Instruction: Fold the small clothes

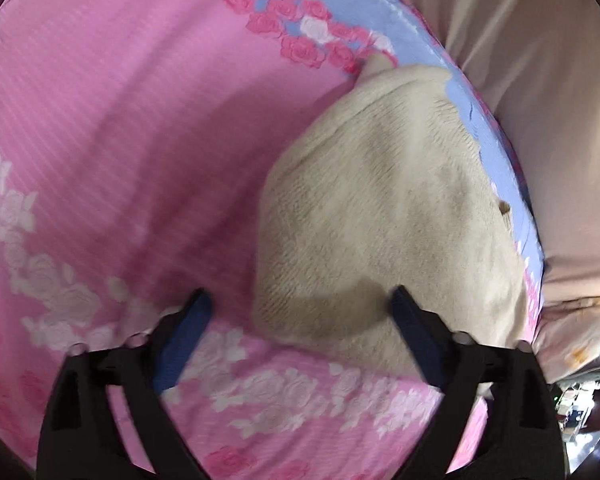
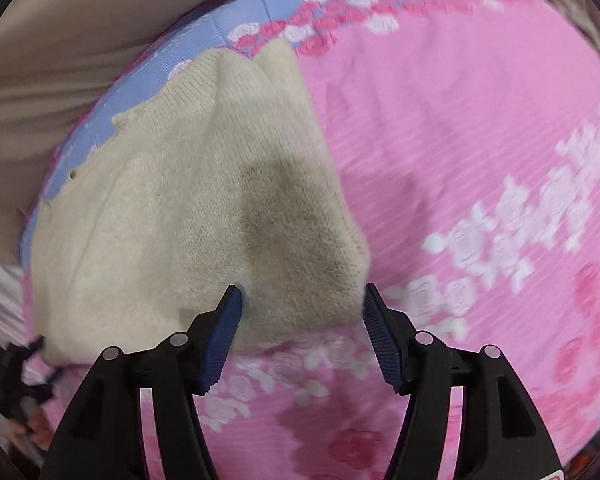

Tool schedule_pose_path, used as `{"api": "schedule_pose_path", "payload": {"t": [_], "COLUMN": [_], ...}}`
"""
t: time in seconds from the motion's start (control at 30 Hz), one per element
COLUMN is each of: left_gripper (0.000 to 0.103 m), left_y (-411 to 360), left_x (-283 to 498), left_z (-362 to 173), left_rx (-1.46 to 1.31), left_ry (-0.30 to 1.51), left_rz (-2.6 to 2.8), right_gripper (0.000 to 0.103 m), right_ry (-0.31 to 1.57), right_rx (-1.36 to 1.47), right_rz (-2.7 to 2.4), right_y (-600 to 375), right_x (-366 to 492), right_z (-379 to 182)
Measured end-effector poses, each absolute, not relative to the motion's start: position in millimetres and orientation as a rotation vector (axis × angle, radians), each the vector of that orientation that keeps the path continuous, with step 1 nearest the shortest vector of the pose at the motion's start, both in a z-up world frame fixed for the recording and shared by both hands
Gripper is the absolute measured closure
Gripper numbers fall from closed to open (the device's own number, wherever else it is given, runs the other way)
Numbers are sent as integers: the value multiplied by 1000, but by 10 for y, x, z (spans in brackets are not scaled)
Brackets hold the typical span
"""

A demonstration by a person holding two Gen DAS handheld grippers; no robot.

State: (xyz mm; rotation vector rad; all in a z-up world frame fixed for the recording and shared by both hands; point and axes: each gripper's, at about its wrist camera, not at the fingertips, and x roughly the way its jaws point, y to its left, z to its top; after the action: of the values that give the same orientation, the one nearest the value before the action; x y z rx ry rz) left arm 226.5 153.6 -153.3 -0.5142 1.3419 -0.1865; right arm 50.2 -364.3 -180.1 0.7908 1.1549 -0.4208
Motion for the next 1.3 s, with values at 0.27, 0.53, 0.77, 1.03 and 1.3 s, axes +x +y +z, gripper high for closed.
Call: {"api": "schedule_pose_path", "payload": {"t": [0.27,0.53,0.77,1.03,1.3], "left_gripper": [82,80,65,50,50], "left_y": [1570,1784,1586,914,730], "left_x": [2302,1705,1711,2146,2343], "left_z": [-1197,-1327,-823,-840,-1398], "left_rx": [-545,-570,-351,-249,-242], "left_ry": [1382,1527,1335,1324,1423], "left_rz": [-234,-214,-161,-320,-329], "right_gripper": [88,82,66,91,103], "right_ry": [1068,1283,1061,1144,1169], "right_rx": [749,671,519,427,526], "right_rz": [-335,-391,-517,-63,-245], "right_y": [-3545,-3550,-3490,-2607,-3134], "right_x": [489,-70,6,1134,1502], "right_z": [-1058,-1539,-929,-1136,-1552]}}
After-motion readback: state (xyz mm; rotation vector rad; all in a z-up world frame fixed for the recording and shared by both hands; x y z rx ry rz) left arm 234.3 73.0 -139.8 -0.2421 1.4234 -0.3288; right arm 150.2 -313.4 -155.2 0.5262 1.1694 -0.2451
